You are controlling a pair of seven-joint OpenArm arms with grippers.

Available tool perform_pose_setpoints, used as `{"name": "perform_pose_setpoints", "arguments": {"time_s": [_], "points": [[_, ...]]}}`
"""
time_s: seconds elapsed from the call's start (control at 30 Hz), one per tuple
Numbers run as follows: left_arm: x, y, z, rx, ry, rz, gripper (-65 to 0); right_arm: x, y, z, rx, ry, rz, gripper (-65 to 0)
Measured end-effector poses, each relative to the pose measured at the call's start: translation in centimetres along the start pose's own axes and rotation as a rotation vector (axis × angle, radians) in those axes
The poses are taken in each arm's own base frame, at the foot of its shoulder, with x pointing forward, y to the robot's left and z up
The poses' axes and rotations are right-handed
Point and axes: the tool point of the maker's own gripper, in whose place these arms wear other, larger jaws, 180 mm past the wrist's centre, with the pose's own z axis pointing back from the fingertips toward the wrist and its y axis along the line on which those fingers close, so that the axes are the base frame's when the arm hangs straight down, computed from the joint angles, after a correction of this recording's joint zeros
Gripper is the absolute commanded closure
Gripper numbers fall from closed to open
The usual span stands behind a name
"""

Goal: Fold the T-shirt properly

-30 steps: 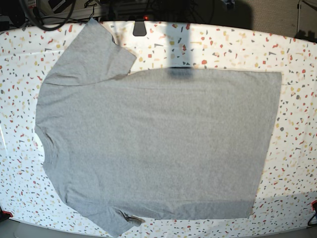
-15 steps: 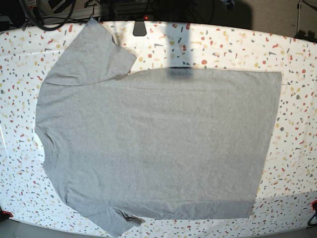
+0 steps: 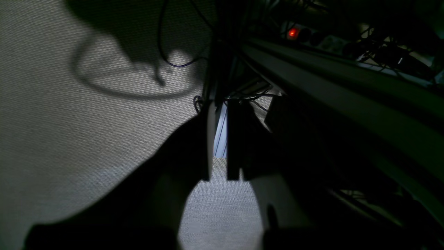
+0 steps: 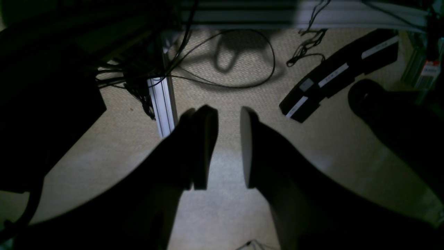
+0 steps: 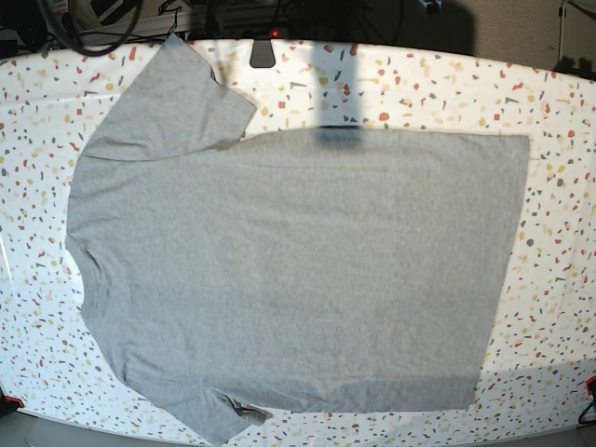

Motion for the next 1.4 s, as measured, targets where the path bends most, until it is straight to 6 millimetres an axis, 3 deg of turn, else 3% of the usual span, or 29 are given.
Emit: {"name": "perform_pose_setpoints", "arguments": {"time_s": [0.23, 0.47, 0.63, 0.87, 1.03, 1.17, 1.4], "points": [[-0.1, -0.7, 1.2, -0.103, -0.063, -0.028, -7.1, -2.0, -2.2, 0.8, -0.031, -0.036, 0.069, -16.7], [-2.0, -2.2, 4.4, -0.149, -0.108, -0.191, -5.4, -4.1, -3.5, 3.6, -0.007, -0.102, 0.122, -16.7], [-1.5, -2.3, 7.6, -0.113, -0.165, -0.255, -5.4, -4.7, -4.1, 7.1, 0.027, -0.186, 0.069, -16.7], [0.8, -2.6, 11.9, -0.083, -0.249, -0.35, -5.4, -6.7, -5.9, 14.5, 0.051, -0.235, 0.14, -16.7], [3.4, -2.5, 14.9, -0.06, -0.318, -0.409, -5.4, -4.9, -5.2, 19.7, 0.127, -0.309, 0.206, -16.7], [5.6, -3.0, 17.9, -0.059, -0.388, -0.464, -5.4, -3.5, -5.9, 22.8, 0.123, -0.313, 0.269, -16.7], [11.1, -4.7, 22.1, -0.004, -0.486, -0.638, -5.5, 3.8, -10.0, 27.6, -0.019, -0.482, 0.31, -16.7]]}}
